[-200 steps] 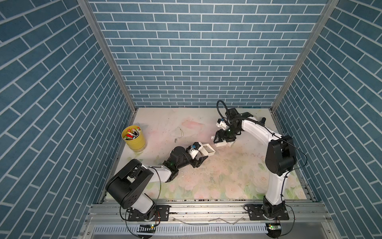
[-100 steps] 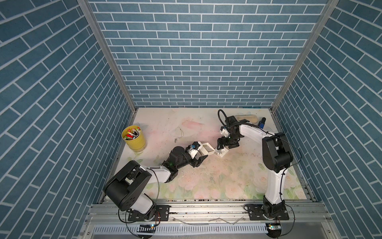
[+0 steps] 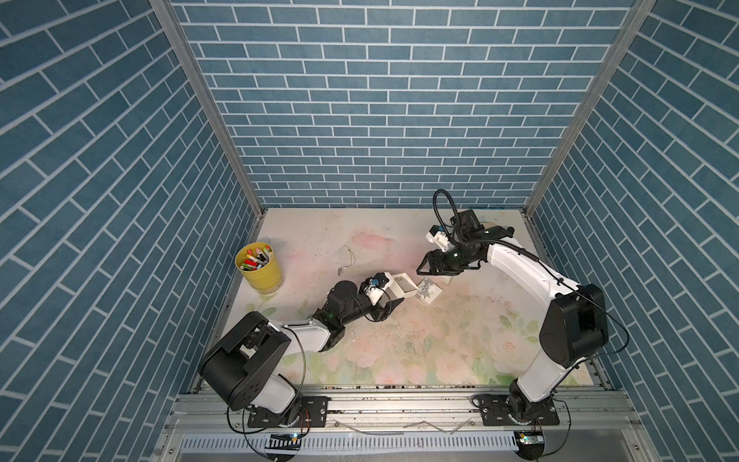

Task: Take the necklace out of the lift-off lid jewelry box
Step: Place the lid at the center of the board, then place the jewelry box at the center of the board.

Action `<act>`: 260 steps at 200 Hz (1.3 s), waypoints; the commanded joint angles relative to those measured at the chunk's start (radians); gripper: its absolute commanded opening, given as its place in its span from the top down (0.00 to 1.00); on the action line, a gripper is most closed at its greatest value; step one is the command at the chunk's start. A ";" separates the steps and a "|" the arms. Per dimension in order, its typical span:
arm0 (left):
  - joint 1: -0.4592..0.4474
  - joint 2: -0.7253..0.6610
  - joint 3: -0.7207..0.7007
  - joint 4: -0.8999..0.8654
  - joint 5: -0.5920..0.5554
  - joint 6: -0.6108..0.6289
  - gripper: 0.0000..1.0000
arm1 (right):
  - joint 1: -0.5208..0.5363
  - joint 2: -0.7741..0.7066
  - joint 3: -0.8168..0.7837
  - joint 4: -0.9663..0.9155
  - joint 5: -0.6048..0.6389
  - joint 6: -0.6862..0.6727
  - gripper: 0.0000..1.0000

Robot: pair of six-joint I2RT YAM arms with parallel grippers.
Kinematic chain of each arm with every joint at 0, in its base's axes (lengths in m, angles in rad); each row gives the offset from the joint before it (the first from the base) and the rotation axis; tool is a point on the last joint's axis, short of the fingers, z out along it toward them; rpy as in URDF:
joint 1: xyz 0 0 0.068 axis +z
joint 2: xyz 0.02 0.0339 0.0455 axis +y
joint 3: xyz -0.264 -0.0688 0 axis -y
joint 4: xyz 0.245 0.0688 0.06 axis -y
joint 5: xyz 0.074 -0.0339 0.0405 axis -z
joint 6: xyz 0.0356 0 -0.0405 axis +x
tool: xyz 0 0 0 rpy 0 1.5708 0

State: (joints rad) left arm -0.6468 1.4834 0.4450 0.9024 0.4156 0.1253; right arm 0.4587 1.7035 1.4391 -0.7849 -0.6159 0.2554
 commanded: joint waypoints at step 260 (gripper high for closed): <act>-0.004 -0.197 -0.090 -0.105 -0.129 0.008 0.01 | 0.121 0.103 0.011 -0.006 0.292 0.071 1.00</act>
State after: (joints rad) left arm -0.6468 1.3510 0.4168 0.8246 0.3759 0.1493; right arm 0.5430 1.8164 1.4799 -0.7937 -0.5213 0.2996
